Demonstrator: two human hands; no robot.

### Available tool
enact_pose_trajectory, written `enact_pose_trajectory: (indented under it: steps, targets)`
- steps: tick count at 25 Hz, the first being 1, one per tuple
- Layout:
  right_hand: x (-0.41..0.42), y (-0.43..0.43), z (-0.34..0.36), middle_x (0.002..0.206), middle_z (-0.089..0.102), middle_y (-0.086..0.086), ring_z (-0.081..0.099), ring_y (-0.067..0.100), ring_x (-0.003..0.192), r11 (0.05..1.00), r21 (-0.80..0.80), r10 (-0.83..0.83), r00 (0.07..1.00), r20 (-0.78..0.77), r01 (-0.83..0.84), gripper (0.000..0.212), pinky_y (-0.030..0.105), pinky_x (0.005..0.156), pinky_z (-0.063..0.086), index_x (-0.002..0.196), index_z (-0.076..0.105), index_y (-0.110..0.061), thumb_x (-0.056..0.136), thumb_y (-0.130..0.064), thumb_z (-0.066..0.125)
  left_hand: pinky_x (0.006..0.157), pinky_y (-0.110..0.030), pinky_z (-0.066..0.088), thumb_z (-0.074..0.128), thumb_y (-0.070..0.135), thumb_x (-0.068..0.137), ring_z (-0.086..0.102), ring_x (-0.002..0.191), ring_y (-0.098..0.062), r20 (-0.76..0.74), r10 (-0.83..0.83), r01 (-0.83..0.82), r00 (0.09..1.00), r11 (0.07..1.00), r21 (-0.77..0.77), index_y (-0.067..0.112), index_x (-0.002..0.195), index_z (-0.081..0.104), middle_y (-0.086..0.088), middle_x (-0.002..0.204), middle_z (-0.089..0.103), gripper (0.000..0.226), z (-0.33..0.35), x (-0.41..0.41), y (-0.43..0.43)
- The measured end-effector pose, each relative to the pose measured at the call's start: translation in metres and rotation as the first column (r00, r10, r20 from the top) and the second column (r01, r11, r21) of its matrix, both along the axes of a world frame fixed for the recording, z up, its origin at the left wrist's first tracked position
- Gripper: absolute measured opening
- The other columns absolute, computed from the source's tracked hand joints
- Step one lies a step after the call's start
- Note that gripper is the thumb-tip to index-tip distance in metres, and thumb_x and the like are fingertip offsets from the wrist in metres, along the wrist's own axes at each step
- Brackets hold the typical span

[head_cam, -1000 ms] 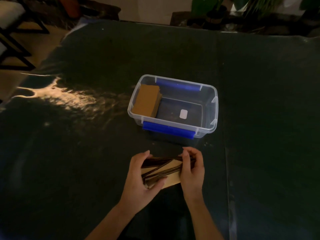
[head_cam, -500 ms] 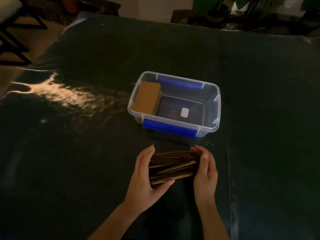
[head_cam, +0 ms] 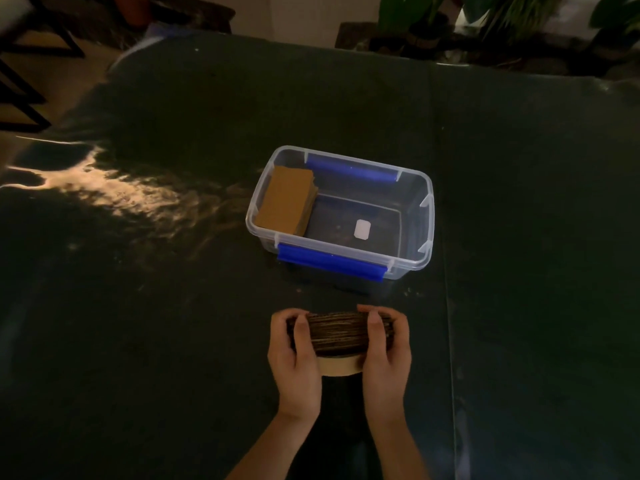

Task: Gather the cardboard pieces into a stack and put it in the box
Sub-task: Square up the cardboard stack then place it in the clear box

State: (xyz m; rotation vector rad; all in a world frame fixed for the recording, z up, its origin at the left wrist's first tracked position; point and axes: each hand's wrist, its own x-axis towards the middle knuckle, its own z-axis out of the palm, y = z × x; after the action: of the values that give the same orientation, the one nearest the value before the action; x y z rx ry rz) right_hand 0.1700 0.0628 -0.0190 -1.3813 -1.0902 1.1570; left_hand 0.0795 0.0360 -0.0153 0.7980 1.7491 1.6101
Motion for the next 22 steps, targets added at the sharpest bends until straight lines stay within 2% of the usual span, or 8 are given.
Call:
enact_pose_trajectory:
  steps: [5, 9, 12, 14, 16, 19, 21, 22]
  targets:
    - [0.002, -0.001, -0.001, 0.091, 0.067, -0.019, 0.066, 0.001, 0.080, 0.999, 0.034, -0.033, 0.999, 0.030, 0.032, 0.014, 0.008, 0.064, 0.051, 0.097, 0.060, -0.027, 0.088, -0.020, 0.053, 0.071, -0.026, 0.055, 0.041, 0.046, 0.088, 0.063, 0.090, -0.009, -0.240, -0.249, 0.240, 0.938, 0.969, -0.064, 0.026, 0.106, 0.050, 0.003, 0.099, 0.061, 0.028, -0.002, -0.022, -0.011]
    - [-0.006, -0.005, -0.002, 0.103, 0.066, -0.016, 0.064, 0.003, 0.093, 0.985, 0.065, -0.157, 0.987, -0.043, 0.159, 0.024, 0.011, 0.071, 0.052, 0.106, 0.060, -0.026, 0.088, -0.014, 0.050, 0.068, -0.028, 0.056, 0.043, 0.022, 0.089, 0.064, 0.092, -0.013, 0.063, -0.085, 0.084, 0.994, 0.996, 0.009, 0.028, 0.101, 0.056, 0.007, 0.101, 0.061, 0.019, 0.001, -0.001, -0.013]
    - [-0.012, -0.005, -0.002, 0.104, 0.067, -0.009, 0.065, 0.008, 0.093, 0.985, 0.030, -0.164, 0.977, -0.134, 0.170, 0.021, 0.018, 0.071, 0.054, 0.103, 0.062, -0.024, 0.089, -0.027, 0.047, 0.073, -0.030, 0.056, 0.042, 0.029, 0.090, 0.062, 0.096, -0.016, 0.169, -0.127, 0.112, 0.977, 0.989, 0.094, 0.022, 0.103, 0.058, 0.003, 0.104, 0.062, 0.021, 0.001, -0.004, -0.006]
    - [-0.010, 0.000, 0.000, 0.095, 0.068, -0.012, 0.068, 0.006, 0.083, 0.995, 0.038, -0.094, 0.992, -0.080, 0.097, 0.017, 0.013, 0.062, 0.054, 0.095, 0.061, -0.030, 0.090, -0.036, 0.046, 0.069, -0.027, 0.056, 0.042, 0.040, 0.088, 0.065, 0.091, -0.014, 0.069, -0.180, 0.177, 0.981, 0.983, 0.051, 0.028, 0.098, 0.057, 0.005, 0.098, 0.064, 0.021, 0.001, -0.010, 0.000]
    - [-0.004, 0.006, 0.001, 0.082, 0.068, -0.007, 0.067, 0.002, 0.075, 0.999, 0.009, -0.032, 0.999, 0.036, 0.032, 0.009, 0.009, 0.058, 0.052, 0.085, 0.056, -0.035, 0.087, -0.031, 0.048, 0.068, -0.030, 0.057, 0.042, 0.044, 0.087, 0.064, 0.087, -0.010, -0.143, -0.210, 0.205, 0.967, 0.978, -0.046, 0.028, 0.096, 0.055, 0.003, 0.091, 0.063, 0.022, 0.001, -0.017, 0.001]
    - [0.011, 0.013, 0.005, 0.082, 0.063, -0.003, 0.063, 0.001, 0.076, 0.981, -0.040, 0.194, 0.977, 0.087, -0.191, 0.021, 0.011, 0.064, 0.050, 0.090, 0.055, -0.028, 0.092, -0.040, 0.038, 0.076, -0.028, 0.051, 0.047, 0.049, 0.082, 0.052, 0.097, -0.002, -0.428, -0.430, 0.403, 0.795, 0.902, -0.157, 0.029, 0.108, 0.045, 0.013, 0.107, 0.048, 0.033, 0.000, -0.044, -0.002]
    - [0.033, 0.016, 0.007, 0.098, 0.060, -0.001, 0.061, 0.001, 0.088, 0.893, -0.087, 0.448, 0.891, 0.075, -0.441, 0.032, 0.013, 0.074, 0.048, 0.105, 0.052, -0.026, 0.090, -0.045, 0.031, 0.084, -0.019, 0.041, 0.059, 0.051, 0.071, 0.038, 0.106, 0.005, -0.574, -0.585, 0.521, 0.573, 0.801, -0.296, 0.035, 0.114, 0.036, 0.023, 0.112, 0.037, 0.052, 0.002, -0.062, -0.001]
    - [0.046, 0.018, 0.008, 0.111, 0.056, -0.003, 0.058, 0.000, 0.098, 0.814, -0.125, 0.578, 0.813, 0.079, -0.567, 0.036, 0.016, 0.081, 0.046, 0.115, 0.047, -0.030, 0.085, -0.048, 0.036, 0.086, -0.017, 0.037, 0.061, 0.052, 0.069, 0.034, 0.107, 0.008, -0.638, -0.610, 0.532, 0.470, 0.773, -0.347, 0.034, 0.116, 0.035, 0.022, 0.112, 0.037, 0.056, 0.004, -0.068, -0.001]
